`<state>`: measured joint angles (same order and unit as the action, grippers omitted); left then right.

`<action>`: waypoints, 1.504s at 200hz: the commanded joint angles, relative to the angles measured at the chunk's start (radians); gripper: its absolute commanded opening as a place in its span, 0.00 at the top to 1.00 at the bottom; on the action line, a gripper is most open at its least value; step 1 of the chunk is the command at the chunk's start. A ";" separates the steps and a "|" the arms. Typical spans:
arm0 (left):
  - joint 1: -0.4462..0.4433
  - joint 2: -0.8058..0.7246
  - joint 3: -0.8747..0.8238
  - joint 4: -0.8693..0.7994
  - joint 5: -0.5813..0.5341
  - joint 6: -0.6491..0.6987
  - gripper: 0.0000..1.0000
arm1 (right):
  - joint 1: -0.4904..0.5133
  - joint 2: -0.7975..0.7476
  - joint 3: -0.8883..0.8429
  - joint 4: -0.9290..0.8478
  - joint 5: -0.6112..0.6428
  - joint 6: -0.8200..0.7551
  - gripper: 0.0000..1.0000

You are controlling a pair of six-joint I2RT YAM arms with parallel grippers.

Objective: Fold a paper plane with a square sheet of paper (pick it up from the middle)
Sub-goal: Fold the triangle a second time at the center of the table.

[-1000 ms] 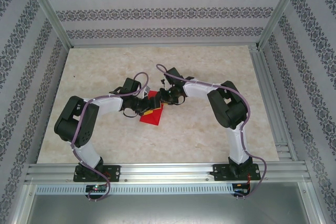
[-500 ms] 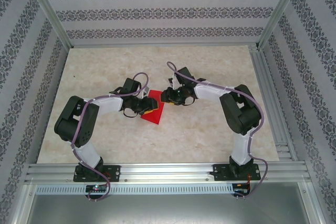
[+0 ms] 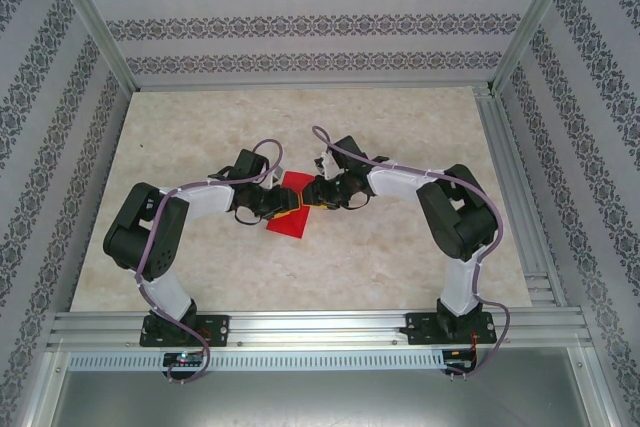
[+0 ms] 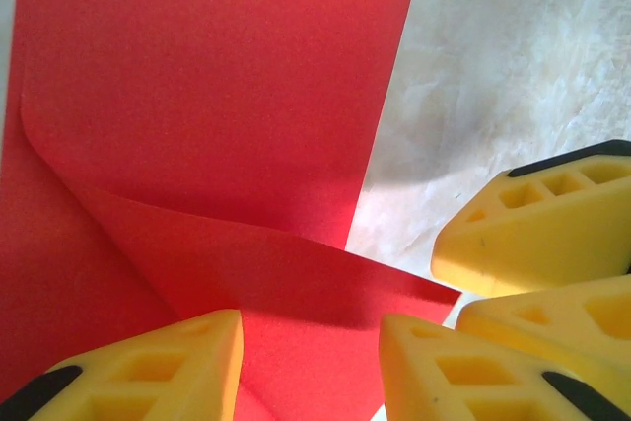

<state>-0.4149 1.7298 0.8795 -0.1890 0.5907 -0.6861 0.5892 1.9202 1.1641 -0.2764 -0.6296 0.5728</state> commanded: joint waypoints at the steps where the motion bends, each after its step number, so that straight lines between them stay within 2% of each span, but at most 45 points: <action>1: -0.010 -0.006 0.009 -0.015 -0.016 0.019 0.59 | 0.007 0.024 0.020 0.028 -0.025 -0.024 0.69; 27: -0.010 -0.007 0.007 -0.016 -0.014 0.021 0.59 | 0.009 0.039 0.029 0.027 -0.018 -0.024 0.74; 57: -0.010 -0.015 0.009 -0.025 -0.015 0.023 0.60 | 0.009 0.057 0.039 0.029 -0.003 -0.025 0.86; 85: -0.010 -0.035 0.006 -0.033 -0.014 0.025 0.60 | 0.010 0.068 0.041 0.034 -0.001 -0.037 0.91; 134: -0.011 -0.076 0.012 -0.043 0.006 0.039 0.60 | 0.012 0.093 0.053 0.027 0.014 -0.055 0.92; 201: -0.030 -0.042 0.015 -0.005 0.040 0.024 0.65 | 0.012 0.115 0.082 -0.003 0.038 -0.072 0.91; 301: -0.041 0.023 0.029 -0.041 0.004 0.031 0.72 | 0.012 0.120 0.077 -0.023 0.050 -0.081 0.90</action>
<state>-0.4465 1.7363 0.8841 -0.2070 0.6113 -0.6781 0.5892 2.0285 1.2289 -0.2947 -0.5964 0.5205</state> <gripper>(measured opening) 0.279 0.100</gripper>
